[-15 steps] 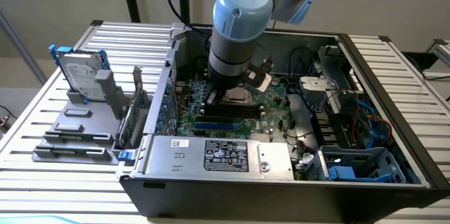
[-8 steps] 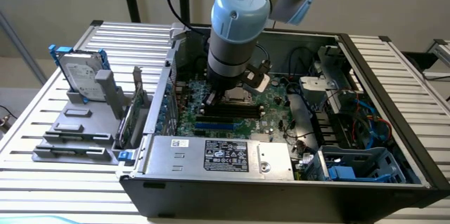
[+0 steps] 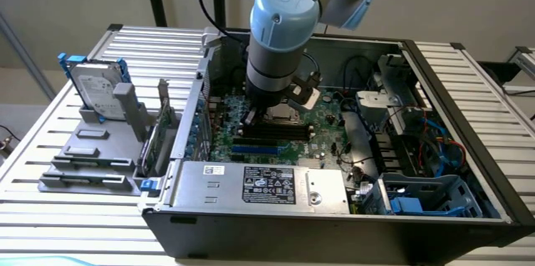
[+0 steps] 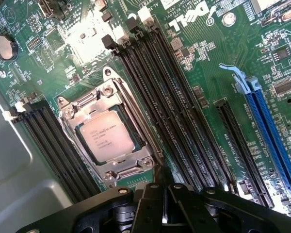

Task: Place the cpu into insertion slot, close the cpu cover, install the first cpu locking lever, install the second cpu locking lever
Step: 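Install the second cpu locking lever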

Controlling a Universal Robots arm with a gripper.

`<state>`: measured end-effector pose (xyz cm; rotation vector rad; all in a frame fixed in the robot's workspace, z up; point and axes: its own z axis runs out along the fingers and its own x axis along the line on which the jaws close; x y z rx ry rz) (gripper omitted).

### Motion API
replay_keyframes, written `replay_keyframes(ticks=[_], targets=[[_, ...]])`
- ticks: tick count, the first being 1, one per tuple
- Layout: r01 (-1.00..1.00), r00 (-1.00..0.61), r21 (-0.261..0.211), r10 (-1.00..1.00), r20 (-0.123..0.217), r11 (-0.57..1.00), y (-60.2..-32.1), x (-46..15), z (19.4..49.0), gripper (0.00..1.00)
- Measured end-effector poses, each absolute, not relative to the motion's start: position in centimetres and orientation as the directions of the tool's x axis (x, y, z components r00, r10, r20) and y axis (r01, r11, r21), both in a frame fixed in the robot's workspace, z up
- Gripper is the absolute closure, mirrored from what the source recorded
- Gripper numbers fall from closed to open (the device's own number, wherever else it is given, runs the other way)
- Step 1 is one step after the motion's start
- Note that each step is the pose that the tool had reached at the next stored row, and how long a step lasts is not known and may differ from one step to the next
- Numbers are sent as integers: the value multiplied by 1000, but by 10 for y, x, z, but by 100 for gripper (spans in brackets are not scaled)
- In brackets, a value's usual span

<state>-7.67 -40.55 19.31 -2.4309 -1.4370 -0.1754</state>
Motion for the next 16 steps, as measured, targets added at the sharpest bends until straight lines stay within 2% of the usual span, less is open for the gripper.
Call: replay_keyframes(ticks=[9, 16], targets=[[871, 489, -192, 839, 241, -453, -405, -77, 194, 89], [871, 489, -191, 839, 239, -453, -405, -77, 213, 89]])
